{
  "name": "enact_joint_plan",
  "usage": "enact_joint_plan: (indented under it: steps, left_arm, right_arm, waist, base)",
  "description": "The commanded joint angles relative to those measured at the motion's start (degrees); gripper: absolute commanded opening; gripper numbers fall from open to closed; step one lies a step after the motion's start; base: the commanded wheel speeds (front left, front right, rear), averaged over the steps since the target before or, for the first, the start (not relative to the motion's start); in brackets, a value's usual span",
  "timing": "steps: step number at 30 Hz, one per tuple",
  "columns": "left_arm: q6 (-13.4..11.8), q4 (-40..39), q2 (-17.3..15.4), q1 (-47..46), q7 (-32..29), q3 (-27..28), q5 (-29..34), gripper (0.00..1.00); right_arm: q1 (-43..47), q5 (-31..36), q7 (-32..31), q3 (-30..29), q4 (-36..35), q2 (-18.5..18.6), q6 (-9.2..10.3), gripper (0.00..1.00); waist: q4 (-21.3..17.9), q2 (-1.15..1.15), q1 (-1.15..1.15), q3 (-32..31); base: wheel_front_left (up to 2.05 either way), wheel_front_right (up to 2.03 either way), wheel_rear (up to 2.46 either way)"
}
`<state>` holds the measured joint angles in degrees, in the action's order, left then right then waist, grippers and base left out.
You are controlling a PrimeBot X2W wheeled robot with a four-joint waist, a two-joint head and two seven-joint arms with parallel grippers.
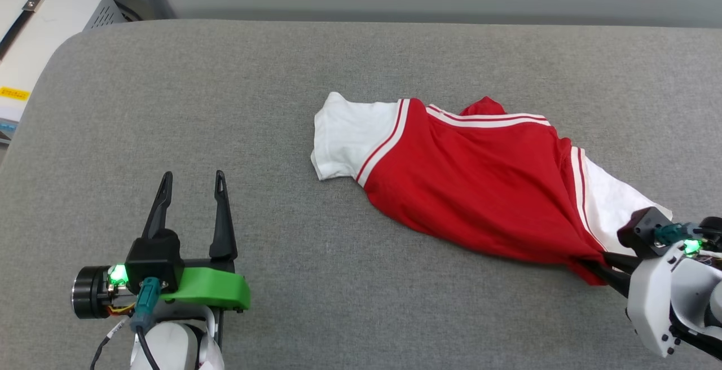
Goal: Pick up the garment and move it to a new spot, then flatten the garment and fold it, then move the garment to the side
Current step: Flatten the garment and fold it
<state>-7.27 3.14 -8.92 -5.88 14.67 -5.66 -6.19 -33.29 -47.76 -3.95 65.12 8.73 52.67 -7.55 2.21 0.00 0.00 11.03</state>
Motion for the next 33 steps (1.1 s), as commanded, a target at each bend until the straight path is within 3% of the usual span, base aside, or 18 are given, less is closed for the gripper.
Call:
enact_joint_plan:
  steps: [1, 5, 12, 13, 14, 20, 26, 33]
  left_arm:
    - [0.39, 0.06, 0.42, 0.93, 0.33, 0.28, 0.55, 1.00]
    - [0.97, 0.02, 0.70, 1.44, 0.33, 0.81, 1.22, 1.00]
    - [1.62, 0.41, 1.38, 1.72, 0.33, 1.15, 1.96, 1.00]
    - [1.72, 0.50, 1.40, 1.74, 0.33, 1.21, 2.03, 1.00]
    - [1.83, 0.63, 1.41, 1.76, 0.33, 1.30, 2.12, 1.00]
    - [2.21, 1.10, 1.19, 2.20, 0.33, 2.09, 2.52, 1.00]
    - [2.35, 0.60, 1.29, 2.91, 0.33, 2.51, 2.90, 1.00]
    - [2.48, -0.08, 1.59, 3.16, 0.33, 2.42, 3.50, 1.00]
  right_arm:
    - [1.67, -0.97, 0.28, -1.21, -0.59, 1.00, 0.06, 0.00]
    - [6.63, -3.38, 0.81, -4.66, -2.32, 2.92, 0.06, 0.00]
    - [12.28, -2.61, 1.92, -7.88, -2.33, -0.55, 0.06, 0.00]
    - [12.69, -2.12, 2.63, -8.78, -1.91, -1.08, 0.06, 0.23]
    - [13.18, -1.32, 3.53, -9.89, -1.43, -1.71, 0.06, 1.00]
    - [16.13, 3.96, 8.65, -18.61, -1.51, -4.02, 0.06, 1.00]
    - [20.52, 7.74, 9.47, -31.50, -6.42, -3.38, 0.06, 1.00]
    - [24.05, 11.50, 3.70, -46.72, -12.54, -2.36, 0.06, 1.00]
  waist:
    - [-0.16, 0.00, 0.00, -0.71]
    - [0.06, 0.00, 0.00, -1.05]
    - [-0.22, 0.00, 0.00, -0.91]
    - [-0.30, 0.00, 0.00, -0.98]
    - [-0.42, 0.00, 0.00, -1.15]
    - [-1.50, 0.00, 0.00, -2.55]
    - [-2.37, 0.00, 0.00, -3.11]
    - [-2.80, 0.00, 0.00, -2.64]
  base:
    - [0.00, 0.00, 0.00]
    - [0.00, 0.00, 0.00]
    - [0.00, 0.00, 0.00]
    - [0.00, 0.00, 0.00]
    - [0.00, 0.00, 0.00]
    - [0.00, 0.00, 0.00]
    - [0.00, 0.00, 0.00]
    - [0.00, 0.00, 0.00]
